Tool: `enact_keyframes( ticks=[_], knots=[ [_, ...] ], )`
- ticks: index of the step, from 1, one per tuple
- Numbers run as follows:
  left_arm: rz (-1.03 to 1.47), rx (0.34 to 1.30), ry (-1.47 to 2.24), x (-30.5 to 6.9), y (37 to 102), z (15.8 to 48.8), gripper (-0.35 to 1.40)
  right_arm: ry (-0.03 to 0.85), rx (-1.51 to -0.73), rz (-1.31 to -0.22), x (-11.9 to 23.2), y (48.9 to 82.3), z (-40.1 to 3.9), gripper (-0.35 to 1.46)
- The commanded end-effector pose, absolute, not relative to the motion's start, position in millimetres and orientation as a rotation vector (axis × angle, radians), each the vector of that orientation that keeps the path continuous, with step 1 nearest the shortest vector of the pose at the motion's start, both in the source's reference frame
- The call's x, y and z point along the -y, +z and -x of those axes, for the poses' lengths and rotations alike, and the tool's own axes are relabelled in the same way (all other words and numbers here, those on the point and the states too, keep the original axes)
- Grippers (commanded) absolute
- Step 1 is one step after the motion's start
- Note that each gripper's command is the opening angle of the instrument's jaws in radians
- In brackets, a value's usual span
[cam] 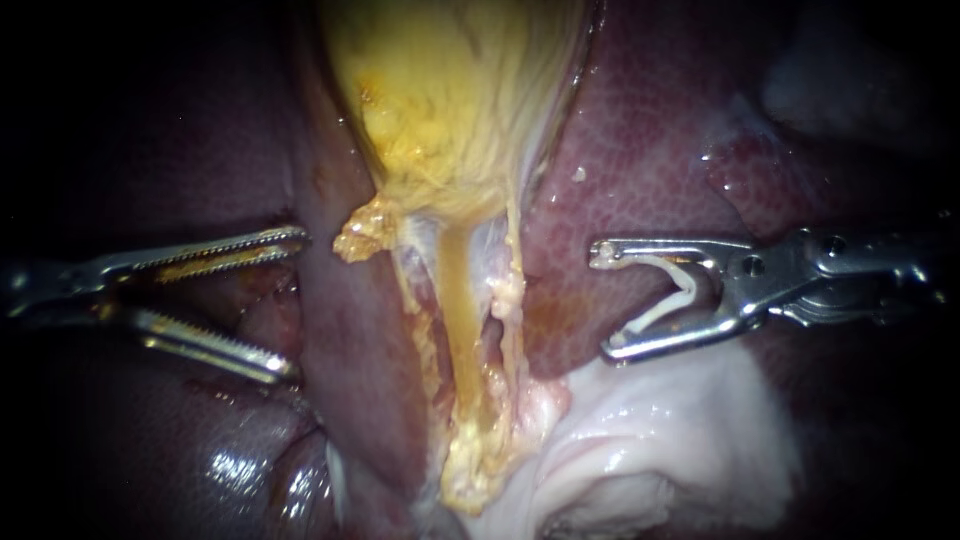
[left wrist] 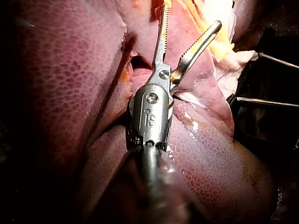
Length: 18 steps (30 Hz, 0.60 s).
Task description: Grabbing gallbladder
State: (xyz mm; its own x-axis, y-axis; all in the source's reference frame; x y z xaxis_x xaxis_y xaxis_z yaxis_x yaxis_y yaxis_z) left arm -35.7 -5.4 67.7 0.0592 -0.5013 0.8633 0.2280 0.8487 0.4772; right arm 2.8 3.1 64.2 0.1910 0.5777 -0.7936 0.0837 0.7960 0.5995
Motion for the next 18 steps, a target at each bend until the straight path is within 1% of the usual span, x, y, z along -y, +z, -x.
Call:
enact_keyframes(
  ticks=[1,6,11,18],
  knots=[
    [-0.232,1.406,-0.565,5.3,67.8,35.7,0.73,0.377,-1.352,-0.596,-3.1,64.2,-2.8,0.60],
    [-0.239,1.386,-0.646,4.5,68.7,35.7,0.69,0.377,-1.352,-0.596,-3.1,64.2,-2.8,0.60],
    [-0.262,1.369,-0.736,3.6,70.0,36.3,0.52,0.378,-1.353,-0.596,-3.1,64.2,-2.8,0.60],
    [-0.279,1.363,-0.798,2.6,71.3,38.4,0.27,0.378,-1.352,-0.596,-3.2,64.2,-2.8,0.60]
  ],
)
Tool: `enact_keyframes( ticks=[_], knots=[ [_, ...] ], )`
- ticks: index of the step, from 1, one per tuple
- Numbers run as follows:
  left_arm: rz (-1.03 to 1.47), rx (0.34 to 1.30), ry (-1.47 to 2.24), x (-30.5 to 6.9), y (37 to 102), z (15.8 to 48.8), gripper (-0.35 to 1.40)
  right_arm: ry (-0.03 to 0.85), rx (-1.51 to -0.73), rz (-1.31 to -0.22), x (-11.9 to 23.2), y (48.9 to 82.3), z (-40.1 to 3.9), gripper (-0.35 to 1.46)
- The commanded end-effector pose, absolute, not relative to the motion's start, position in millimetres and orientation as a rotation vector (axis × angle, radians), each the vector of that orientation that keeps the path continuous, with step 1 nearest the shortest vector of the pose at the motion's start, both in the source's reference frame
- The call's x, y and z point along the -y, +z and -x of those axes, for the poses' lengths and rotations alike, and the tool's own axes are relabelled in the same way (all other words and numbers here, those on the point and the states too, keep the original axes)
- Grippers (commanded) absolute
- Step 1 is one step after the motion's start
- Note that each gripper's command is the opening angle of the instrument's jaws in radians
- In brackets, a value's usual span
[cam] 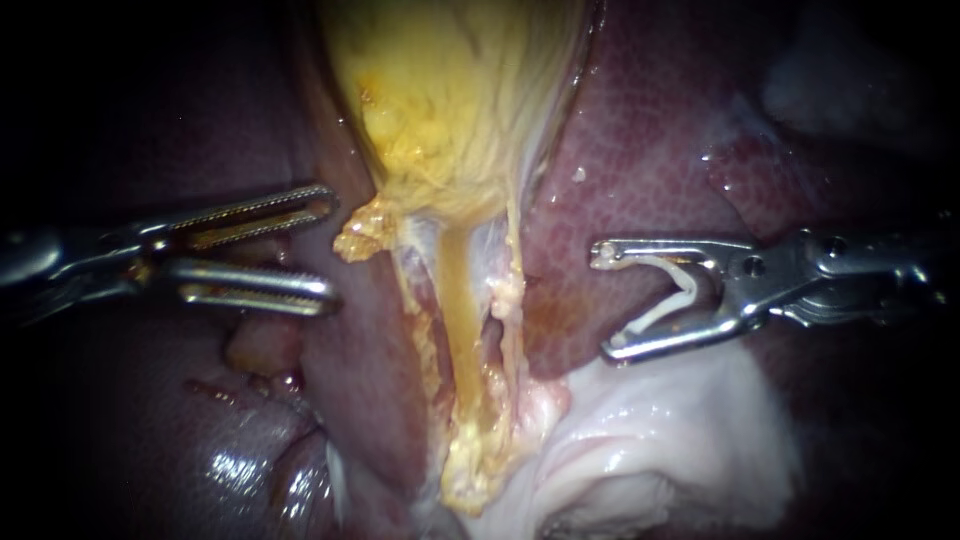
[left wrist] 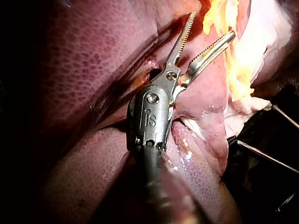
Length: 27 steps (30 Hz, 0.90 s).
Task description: Grabbing gallbladder
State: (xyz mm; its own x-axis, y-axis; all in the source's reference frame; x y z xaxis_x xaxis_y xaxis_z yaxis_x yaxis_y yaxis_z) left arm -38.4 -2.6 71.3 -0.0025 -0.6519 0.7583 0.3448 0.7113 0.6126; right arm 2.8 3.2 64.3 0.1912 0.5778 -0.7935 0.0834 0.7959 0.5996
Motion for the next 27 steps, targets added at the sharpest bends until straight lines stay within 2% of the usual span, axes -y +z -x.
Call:
enact_keyframes(
  ticks=[1,5,7,8,14,26,27],
  knots=[
    [-0.282,1.362,-0.805,2.5,71.5,38.7,0.26,0.378,-1.352,-0.596,-3.2,64.2,-2.8,0.60],
    [-0.281,1.360,-0.814,2.1,71.9,39.7,0.10,0.378,-1.352,-0.596,-3.2,64.2,-2.8,0.60],
    [-0.281,1.357,-0.814,2.0,71.9,39.9,-0.15,0.378,-1.352,-0.596,-3.2,64.2,-2.8,0.60],
    [-0.287,1.351,-0.818,2.0,71.9,39.9,-0.35,0.378,-1.352,-0.596,-3.2,64.2,-2.8,0.60],
    [-0.306,1.296,-0.812,2.0,71.8,39.0,-0.35,0.378,-1.352,-0.596,-3.2,64.2,-2.8,0.60],
    [-0.289,1.299,-0.794,2.1,71.5,38.9,-0.35,0.378,-1.353,-0.596,-3.2,64.2,-2.8,0.60],
    [-0.280,1.305,-0.784,2.1,71.5,38.9,-0.16,0.378,-1.353,-0.596,-3.2,64.2,-2.8,0.60]
  ],
)
